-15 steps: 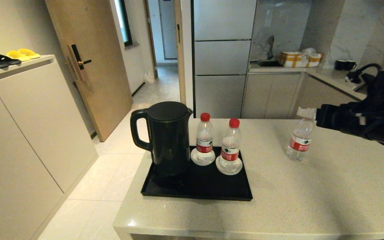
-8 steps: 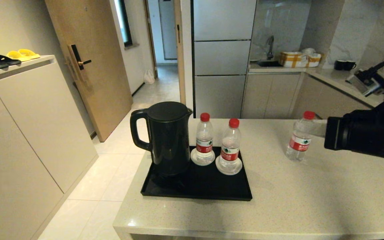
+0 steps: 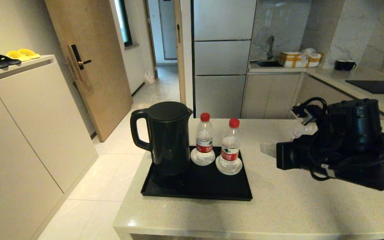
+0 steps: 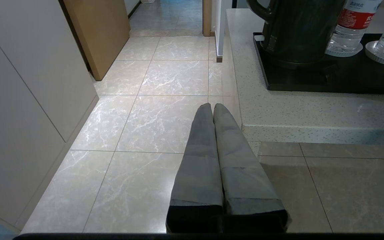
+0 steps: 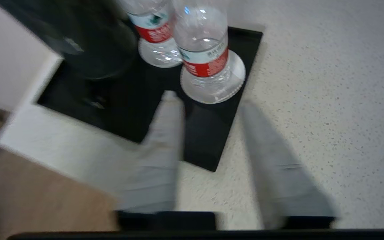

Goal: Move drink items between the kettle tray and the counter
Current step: Pick up the bottled water

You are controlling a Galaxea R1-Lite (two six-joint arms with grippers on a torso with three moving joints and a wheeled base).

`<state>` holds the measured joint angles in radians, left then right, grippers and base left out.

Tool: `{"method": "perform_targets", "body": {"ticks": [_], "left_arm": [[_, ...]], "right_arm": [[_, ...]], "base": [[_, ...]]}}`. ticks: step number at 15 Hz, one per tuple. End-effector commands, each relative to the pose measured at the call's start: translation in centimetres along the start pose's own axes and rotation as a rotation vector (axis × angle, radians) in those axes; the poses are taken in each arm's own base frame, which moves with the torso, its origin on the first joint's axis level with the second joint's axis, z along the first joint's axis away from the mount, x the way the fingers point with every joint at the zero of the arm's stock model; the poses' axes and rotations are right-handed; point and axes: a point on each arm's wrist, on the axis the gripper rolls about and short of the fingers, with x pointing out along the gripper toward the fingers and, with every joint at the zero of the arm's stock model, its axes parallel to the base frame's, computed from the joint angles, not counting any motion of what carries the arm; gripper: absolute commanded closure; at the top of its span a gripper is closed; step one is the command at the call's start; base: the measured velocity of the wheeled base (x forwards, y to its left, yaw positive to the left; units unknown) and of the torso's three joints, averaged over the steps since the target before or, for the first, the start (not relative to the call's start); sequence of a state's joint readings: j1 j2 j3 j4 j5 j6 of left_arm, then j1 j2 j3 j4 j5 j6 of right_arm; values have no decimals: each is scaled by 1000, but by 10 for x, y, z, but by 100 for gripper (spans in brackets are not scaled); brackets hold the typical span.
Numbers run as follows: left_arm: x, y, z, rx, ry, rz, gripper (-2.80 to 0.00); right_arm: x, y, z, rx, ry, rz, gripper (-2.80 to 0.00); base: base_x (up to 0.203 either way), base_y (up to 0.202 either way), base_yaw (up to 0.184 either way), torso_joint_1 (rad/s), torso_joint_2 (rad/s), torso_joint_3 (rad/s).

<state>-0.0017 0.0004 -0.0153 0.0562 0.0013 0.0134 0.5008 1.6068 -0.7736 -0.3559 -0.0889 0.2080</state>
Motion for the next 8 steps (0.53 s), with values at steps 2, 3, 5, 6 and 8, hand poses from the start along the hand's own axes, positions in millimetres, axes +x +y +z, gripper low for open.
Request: {"method": "perform_targets", "body": {"ticks": [2, 3, 5, 6, 8], "left_arm": [[0, 0, 0, 0, 2, 0, 0], [0, 0, 0, 0, 2, 0, 0], [0, 0, 0, 0, 2, 0, 0], [0, 0, 0, 0, 2, 0, 0], [0, 0, 0, 0, 2, 0, 0]], "right_arm": [[43, 9, -26, -23, 14, -39, -280], [51, 12, -29, -21, -31, -31, -280], [71, 14, -42, -30, -28, -69, -280], [83, 14, -47, -32, -34, -103, -280], [108, 18, -58, -48, -63, -136, -280]], "base": [[0, 0, 0, 0, 0, 0], [0, 0, 0, 0, 0, 0], [0, 0, 0, 0, 0, 0], [0, 0, 0, 0, 0, 0], [0, 0, 0, 0, 0, 0]]}}
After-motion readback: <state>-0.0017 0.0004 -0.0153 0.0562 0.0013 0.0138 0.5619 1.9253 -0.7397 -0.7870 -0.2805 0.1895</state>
